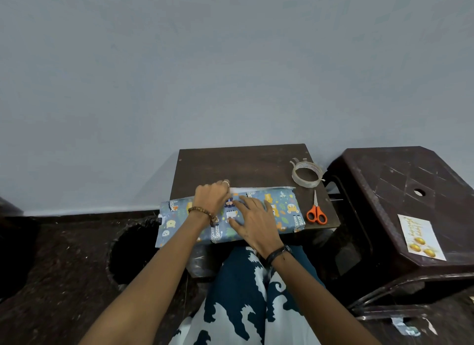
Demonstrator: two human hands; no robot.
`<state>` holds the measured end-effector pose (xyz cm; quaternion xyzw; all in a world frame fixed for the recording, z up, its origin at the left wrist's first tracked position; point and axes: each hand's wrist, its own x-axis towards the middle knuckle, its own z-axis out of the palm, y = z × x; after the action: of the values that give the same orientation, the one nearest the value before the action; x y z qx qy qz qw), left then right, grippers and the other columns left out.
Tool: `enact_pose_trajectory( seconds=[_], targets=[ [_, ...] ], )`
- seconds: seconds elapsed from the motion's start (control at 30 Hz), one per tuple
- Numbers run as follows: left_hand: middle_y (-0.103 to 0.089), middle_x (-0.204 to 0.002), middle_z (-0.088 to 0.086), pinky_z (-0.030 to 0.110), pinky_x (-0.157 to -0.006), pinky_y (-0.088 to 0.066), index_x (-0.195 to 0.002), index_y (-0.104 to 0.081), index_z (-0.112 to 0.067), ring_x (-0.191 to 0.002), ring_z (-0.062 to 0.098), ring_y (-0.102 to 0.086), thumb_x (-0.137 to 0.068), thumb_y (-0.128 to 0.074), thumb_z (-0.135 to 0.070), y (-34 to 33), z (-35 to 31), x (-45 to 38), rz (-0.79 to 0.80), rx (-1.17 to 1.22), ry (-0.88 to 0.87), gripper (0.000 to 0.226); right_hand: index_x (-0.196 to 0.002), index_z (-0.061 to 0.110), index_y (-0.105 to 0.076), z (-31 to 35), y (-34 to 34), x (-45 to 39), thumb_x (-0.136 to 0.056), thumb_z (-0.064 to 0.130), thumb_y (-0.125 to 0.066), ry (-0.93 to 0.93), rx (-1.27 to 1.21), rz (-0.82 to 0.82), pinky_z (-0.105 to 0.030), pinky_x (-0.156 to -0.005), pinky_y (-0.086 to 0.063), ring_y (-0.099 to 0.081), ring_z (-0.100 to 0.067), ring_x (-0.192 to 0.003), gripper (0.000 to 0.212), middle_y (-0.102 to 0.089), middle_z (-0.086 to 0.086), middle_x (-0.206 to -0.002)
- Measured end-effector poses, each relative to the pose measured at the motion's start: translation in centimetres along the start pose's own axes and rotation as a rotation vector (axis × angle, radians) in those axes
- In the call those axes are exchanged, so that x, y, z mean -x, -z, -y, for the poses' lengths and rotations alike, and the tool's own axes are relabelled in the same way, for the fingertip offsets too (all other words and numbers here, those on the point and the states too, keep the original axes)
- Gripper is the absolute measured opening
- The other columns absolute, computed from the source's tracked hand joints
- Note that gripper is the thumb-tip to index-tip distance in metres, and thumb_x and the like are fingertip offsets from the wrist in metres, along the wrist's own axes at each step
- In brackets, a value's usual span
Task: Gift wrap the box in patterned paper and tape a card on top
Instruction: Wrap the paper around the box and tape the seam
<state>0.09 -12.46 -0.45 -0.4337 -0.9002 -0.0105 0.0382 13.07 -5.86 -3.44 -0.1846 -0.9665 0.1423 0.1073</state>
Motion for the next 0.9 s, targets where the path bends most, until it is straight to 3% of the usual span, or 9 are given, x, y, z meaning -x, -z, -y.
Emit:
enact_pose_trajectory(
  seconds=[0.17, 0.27, 0.33, 0.37, 0.43, 0.53, 0.77, 0.9],
  targets=[
    [-0.064, -0.103, 0.005, 0.032, -0.061, -0.041, -0.100, -0.051, -0.012, -0.086, 0.033, -0.065, -0.099, -0.038, -0.022, -1.5, -0.8, 1.4, -0.027, 0.058, 0.069, 0.017, -0.134, 0.021, -0.046, -0.1, -0.3, -0.5, -0.076, 0.058, -0.014, -0.031, -0.013, 0.006, -0.051, -0.111, -0.016, -0.039, -0.018, -0.129, 0.076, -0.044, 0.001, -0.140],
    [-0.065, -0.088, 0.007, 0.030, -0.052, -0.040, -0.090, -0.057, -0.010, -0.074, 0.030, -0.066, -0.089, -0.057, -0.012, -1.9, -0.9, 2.4, -0.088, 0.137, 0.053, 0.002, -0.132, 0.021, -0.047, -0.2, -0.9, -0.2, -0.080, 0.056, -0.022, -0.032, -0.043, -0.027, -0.051, -0.111, -0.017, -0.041, -0.019, -0.127, 0.067, -0.047, 0.001, -0.136],
    [-0.068, -0.077, 0.006, 0.030, -0.053, -0.050, -0.081, -0.065, -0.010, -0.066, 0.027, -0.067, -0.069, -0.074, 0.000, -2.7, -0.8, 3.2, -0.127, 0.177, 0.012, 0.018, -0.129, 0.020, -0.050, -0.1, -1.2, 0.0, -0.081, 0.054, -0.027, -0.030, -0.040, -0.052, -0.052, -0.110, -0.019, -0.044, -0.021, -0.125, 0.063, -0.049, 0.000, -0.133],
    [-0.071, -0.080, 0.007, 0.032, -0.060, -0.055, -0.084, -0.069, -0.008, -0.071, 0.027, -0.069, -0.064, -0.075, 0.004, -3.2, -0.6, 3.5, -0.156, 0.208, -0.005, 0.023, -0.126, 0.018, -0.051, -0.1, -1.2, -0.1, -0.081, 0.053, -0.028, -0.037, -0.038, -0.058, -0.052, -0.110, -0.021, -0.046, -0.022, -0.122, 0.062, -0.050, -0.001, -0.130],
    [-0.072, -0.097, 0.012, 0.039, -0.079, -0.055, -0.097, -0.071, -0.001, -0.091, 0.028, -0.069, -0.074, -0.063, -0.001, -3.9, -0.3, 4.1, -0.212, 0.263, -0.072, 0.024, -0.119, 0.015, -0.052, 0.0, -1.2, -0.2, -0.080, 0.053, -0.034, -0.061, -0.029, -0.080, -0.051, -0.107, -0.027, -0.053, -0.023, -0.109, 0.058, -0.050, -0.004, -0.121],
    [-0.055, -0.130, 0.016, 0.038, -0.106, -0.035, -0.123, -0.057, 0.002, -0.124, 0.031, -0.049, -0.093, -0.041, -0.007, -4.1, -0.4, 4.8, -0.170, 0.427, -0.029, 0.035, -0.119, 0.012, -0.052, 0.3, -1.4, -0.2, -0.078, 0.055, -0.041, -0.084, 0.008, -0.137, -0.051, -0.102, -0.035, -0.057, -0.025, -0.101, 0.061, -0.051, -0.007, -0.122],
    [-0.052, -0.126, 0.011, 0.031, -0.090, -0.042, -0.124, -0.051, -0.001, -0.109, 0.025, -0.053, -0.094, -0.044, -0.007, -3.4, -0.7, 5.3, -0.178, 0.545, 0.087, 0.031, -0.140, 0.017, -0.039, 0.1, -0.9, -0.3, -0.073, 0.065, -0.014, -0.086, 0.025, 0.022, -0.051, -0.112, -0.012, -0.034, -0.021, -0.131, 0.086, -0.038, -0.002, -0.144],
    [-0.053, -0.125, 0.011, 0.033, -0.093, -0.044, -0.119, -0.056, -0.001, -0.115, 0.025, -0.052, -0.095, -0.045, -0.008, -3.8, -0.7, 5.4, -0.179, 0.526, 0.083, 0.028, -0.137, 0.014, -0.043, -0.1, -0.8, 0.1, -0.076, 0.063, -0.016, -0.059, 0.010, -0.007, -0.048, -0.111, -0.018, -0.035, -0.027, -0.129, 0.082, -0.042, -0.004, -0.142]
  ],
)
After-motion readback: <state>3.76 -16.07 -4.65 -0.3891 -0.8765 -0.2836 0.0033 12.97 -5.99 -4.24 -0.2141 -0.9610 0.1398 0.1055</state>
